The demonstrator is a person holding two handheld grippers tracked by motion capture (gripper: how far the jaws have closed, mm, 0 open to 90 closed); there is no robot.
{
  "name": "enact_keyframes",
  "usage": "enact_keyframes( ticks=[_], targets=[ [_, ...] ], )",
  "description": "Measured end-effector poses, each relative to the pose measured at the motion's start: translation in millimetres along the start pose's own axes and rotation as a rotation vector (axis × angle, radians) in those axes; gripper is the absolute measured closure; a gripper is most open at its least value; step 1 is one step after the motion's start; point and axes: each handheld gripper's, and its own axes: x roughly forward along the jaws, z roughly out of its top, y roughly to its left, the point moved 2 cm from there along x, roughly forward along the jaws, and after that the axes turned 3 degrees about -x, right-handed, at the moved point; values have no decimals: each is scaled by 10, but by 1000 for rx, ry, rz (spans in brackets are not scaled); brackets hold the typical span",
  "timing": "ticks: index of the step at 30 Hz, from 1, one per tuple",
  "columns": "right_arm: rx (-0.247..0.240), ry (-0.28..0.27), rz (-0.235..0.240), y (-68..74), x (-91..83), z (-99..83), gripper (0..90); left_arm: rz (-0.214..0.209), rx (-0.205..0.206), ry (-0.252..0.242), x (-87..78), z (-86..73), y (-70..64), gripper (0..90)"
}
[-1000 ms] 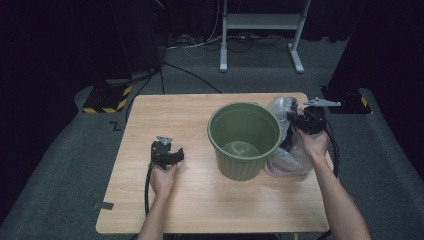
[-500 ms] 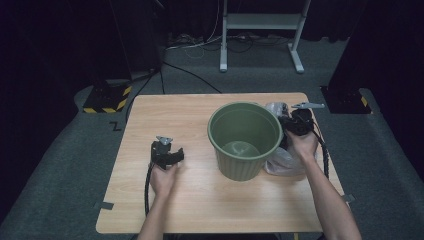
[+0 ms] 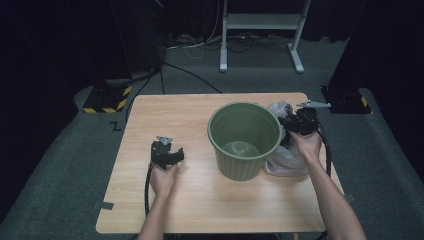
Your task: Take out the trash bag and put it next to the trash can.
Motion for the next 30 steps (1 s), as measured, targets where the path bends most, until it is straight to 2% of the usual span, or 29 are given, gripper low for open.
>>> enact_keyframes(
  ticks=[10, 16, 23, 30],
  targets=[
    [12, -2, 7, -67, -146, 0, 409, 0, 0, 0, 0, 0, -1, 282],
    [5, -28, 19, -31, -278, -34, 407, 1, 0, 0, 0, 0, -1, 282],
    [27, -66, 40, -22, -475, -144, 410, 1, 0, 0, 0, 0, -1, 282],
    [21, -90, 59, 88, -669, -264, 426, 1, 0, 0, 0, 0, -1, 282]
  ],
)
